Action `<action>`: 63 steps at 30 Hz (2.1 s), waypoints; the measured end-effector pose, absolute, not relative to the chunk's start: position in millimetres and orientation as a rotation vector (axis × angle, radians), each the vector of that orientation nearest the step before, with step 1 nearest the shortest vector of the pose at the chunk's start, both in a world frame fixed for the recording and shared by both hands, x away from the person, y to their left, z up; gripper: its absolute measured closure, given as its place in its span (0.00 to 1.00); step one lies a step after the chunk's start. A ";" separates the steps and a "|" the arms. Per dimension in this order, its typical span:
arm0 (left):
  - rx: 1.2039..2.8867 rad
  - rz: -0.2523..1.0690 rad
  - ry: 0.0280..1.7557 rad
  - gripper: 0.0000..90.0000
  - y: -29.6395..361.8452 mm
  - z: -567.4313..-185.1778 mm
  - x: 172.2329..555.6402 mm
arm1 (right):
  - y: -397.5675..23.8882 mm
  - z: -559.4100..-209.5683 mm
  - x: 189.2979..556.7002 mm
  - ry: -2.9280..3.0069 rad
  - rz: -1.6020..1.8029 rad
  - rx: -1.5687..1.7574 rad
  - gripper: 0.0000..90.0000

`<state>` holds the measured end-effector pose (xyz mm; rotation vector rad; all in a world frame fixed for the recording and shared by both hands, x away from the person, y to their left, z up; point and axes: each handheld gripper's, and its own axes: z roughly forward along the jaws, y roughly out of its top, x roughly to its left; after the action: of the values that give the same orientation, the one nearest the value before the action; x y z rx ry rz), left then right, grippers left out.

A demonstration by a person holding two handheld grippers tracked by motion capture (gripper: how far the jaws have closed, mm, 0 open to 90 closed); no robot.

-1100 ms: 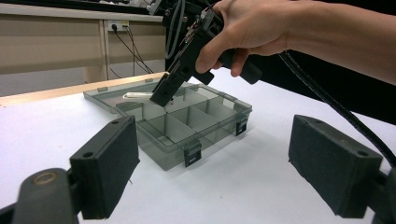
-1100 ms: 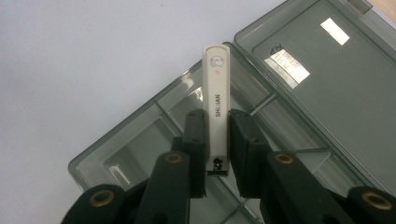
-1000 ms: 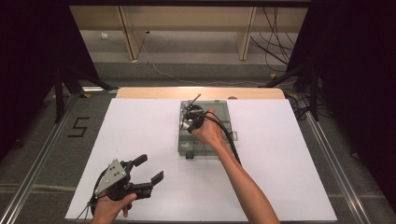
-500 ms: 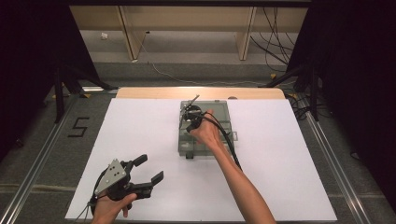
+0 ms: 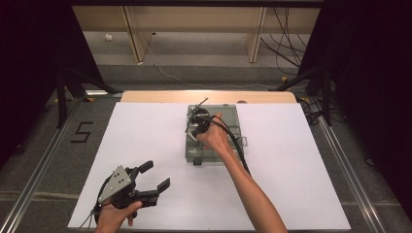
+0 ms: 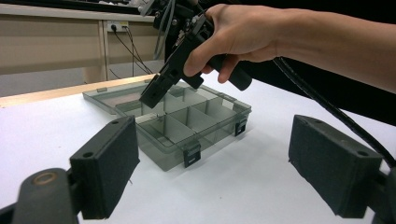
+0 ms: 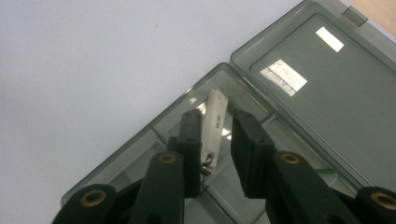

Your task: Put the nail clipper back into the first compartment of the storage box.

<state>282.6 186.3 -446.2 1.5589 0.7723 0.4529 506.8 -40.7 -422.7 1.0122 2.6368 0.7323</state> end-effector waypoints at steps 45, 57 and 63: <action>1.561 0.453 0.782 0.18 185.9 -447.4 283.2 | -64.3 -367.3 457.2 2.543 0.934 0.791 0.37; 1.566 0.455 0.786 0.18 185.9 -448.0 283.6 | -72.5 -362.7 438.8 2.532 0.997 0.732 0.33; 1.565 0.457 0.786 0.18 186.1 -447.9 283.6 | -78.1 -362.2 431.6 2.500 1.025 0.714 0.33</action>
<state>283.6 186.1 -447.9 1.5653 0.7858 0.4570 431.6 -78.1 -362.2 0.7137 2.5003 1.0246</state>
